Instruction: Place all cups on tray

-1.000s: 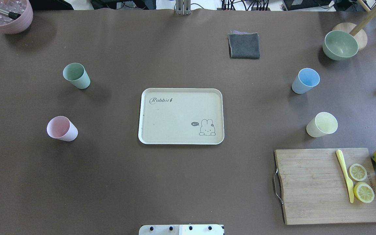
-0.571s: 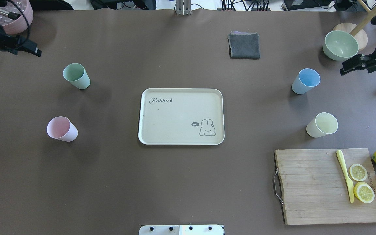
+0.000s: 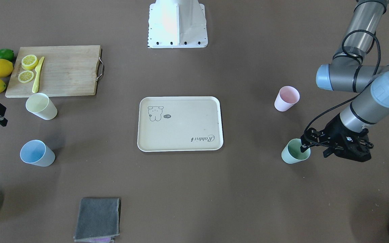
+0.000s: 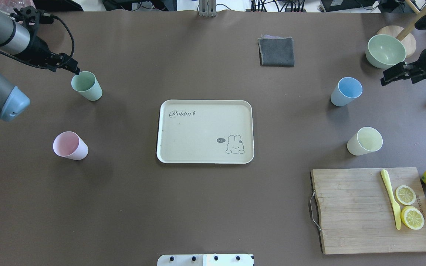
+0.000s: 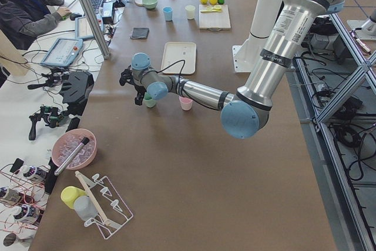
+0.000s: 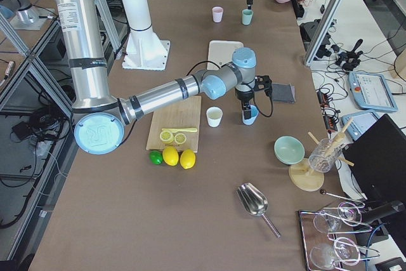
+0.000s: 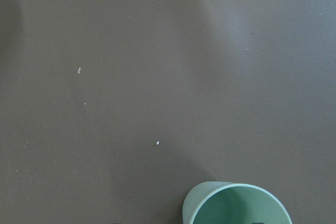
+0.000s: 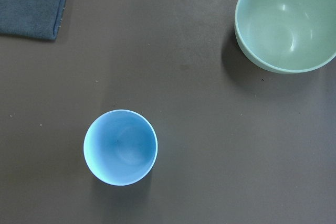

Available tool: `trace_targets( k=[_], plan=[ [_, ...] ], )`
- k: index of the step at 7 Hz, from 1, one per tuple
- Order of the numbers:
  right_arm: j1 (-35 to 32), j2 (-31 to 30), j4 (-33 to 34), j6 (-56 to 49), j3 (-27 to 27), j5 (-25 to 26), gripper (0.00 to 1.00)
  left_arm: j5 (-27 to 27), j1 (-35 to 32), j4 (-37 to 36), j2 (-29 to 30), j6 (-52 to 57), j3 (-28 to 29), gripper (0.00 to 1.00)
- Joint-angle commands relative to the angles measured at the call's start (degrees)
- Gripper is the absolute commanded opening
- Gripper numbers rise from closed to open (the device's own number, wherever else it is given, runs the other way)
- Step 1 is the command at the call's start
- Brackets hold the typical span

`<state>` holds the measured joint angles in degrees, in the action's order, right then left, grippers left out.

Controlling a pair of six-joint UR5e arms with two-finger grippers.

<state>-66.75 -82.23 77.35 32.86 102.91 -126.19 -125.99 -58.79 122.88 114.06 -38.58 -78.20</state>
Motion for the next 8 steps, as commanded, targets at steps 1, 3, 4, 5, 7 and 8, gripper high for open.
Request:
trace_targets(
  k=[1,3,4,5,7,8],
  plan=[
    [0.04,-0.04,-0.09,0.01,-0.08,0.07,1.0,0.31,2.18,0.43,-0.25,-0.09,0.33,0.6],
    [0.13,-0.04,-0.18,-0.08,-0.43,0.15,1.0,2.14,3.24,0.43,-0.42,-0.09,0.68,0.0],
    [0.13,-0.13,-0.18,-0.08,-0.34,0.07,1.0,2.33,3.16,0.43,-0.42,0.0,0.6,0.0],
    [0.13,-0.3,-0.18,0.01,-0.34,0.15,1.0,2.42,3.07,0.17,0.1,-0.78,-0.01,0.0],
    [0.13,-0.39,-0.18,-0.08,-0.43,0.07,1.0,2.24,3.16,-0.53,2.29,-6.91,-2.03,0.0],
    [0.04,-0.57,-0.18,-0.08,-0.43,0.07,1.0,2.15,3.33,-3.06,4.65,-11.21,-3.26,0.0]
  ],
)
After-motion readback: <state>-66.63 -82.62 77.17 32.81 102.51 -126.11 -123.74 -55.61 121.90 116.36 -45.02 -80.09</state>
